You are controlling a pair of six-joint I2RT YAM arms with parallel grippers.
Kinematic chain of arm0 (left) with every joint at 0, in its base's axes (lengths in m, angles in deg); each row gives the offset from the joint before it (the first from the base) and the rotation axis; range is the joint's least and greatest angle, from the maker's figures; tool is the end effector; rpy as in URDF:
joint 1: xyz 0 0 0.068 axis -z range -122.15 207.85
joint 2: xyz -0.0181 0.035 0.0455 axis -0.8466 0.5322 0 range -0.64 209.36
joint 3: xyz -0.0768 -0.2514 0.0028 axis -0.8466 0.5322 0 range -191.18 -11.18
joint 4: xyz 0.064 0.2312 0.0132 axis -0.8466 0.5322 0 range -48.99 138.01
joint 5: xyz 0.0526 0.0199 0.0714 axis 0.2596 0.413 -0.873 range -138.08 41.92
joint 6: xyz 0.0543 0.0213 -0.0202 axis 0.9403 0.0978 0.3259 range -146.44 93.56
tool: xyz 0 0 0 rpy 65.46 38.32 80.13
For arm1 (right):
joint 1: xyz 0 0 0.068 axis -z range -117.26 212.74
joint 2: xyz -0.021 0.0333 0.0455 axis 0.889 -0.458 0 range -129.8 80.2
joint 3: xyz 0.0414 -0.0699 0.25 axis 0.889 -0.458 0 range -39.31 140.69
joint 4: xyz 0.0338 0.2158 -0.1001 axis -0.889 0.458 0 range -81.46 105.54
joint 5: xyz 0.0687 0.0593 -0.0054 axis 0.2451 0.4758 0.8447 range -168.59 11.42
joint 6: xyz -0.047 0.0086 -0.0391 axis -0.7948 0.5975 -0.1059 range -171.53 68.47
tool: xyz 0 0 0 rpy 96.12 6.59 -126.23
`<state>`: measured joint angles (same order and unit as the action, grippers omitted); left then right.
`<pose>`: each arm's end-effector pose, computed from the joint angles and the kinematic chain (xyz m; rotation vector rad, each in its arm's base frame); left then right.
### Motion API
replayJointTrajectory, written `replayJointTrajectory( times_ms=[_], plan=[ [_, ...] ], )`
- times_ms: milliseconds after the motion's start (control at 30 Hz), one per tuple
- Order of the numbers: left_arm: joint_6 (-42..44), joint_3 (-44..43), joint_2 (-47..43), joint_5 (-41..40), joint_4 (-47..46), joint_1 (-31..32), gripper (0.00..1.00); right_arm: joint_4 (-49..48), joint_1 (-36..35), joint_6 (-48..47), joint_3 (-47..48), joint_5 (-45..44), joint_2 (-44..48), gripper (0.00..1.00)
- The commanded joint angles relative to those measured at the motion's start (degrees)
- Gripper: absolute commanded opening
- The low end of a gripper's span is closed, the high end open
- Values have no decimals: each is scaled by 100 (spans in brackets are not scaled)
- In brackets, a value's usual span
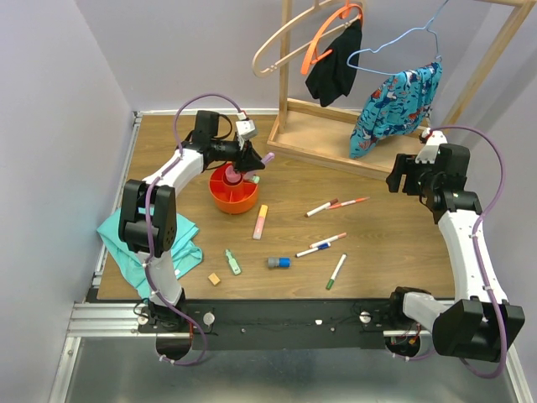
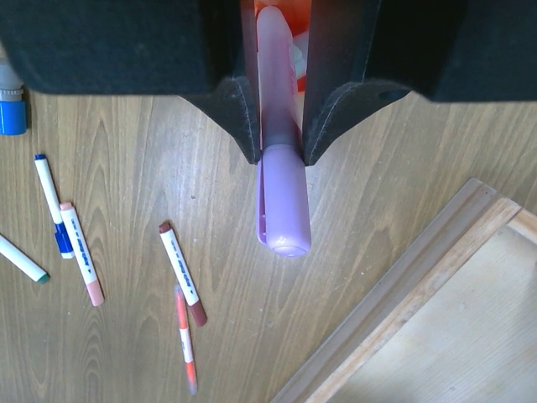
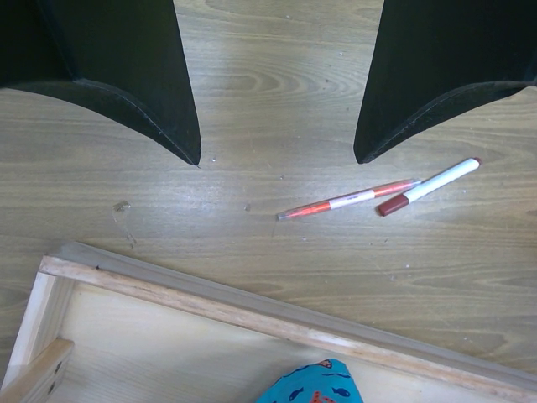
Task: Sort the stationery into containers
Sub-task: Place the pen in the storage box.
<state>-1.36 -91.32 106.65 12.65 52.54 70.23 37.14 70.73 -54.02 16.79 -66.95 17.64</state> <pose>0.3781 -0.1245 0.2472 1.1448 1.6685 -1.0307 0.2277 -0.0225 0.3046 -0.0108 2.1708 0.1171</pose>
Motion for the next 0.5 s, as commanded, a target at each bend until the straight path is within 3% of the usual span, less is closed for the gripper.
replayJointTrajectory(
  times_ms=[0, 233, 467],
  plan=[
    [418, -98, -138, 159, 560, -52, 31, 5, 36, -33, 103, -21, 113, 81],
    [603, -90, -296, 44, 763, -96, 33, 23, 36, -33, 7, -4, 271, 81],
    [306, -81, -287, 132, 465, -96, 28, 49, 45, -16, -90, 5, 359, 81]
  ],
)
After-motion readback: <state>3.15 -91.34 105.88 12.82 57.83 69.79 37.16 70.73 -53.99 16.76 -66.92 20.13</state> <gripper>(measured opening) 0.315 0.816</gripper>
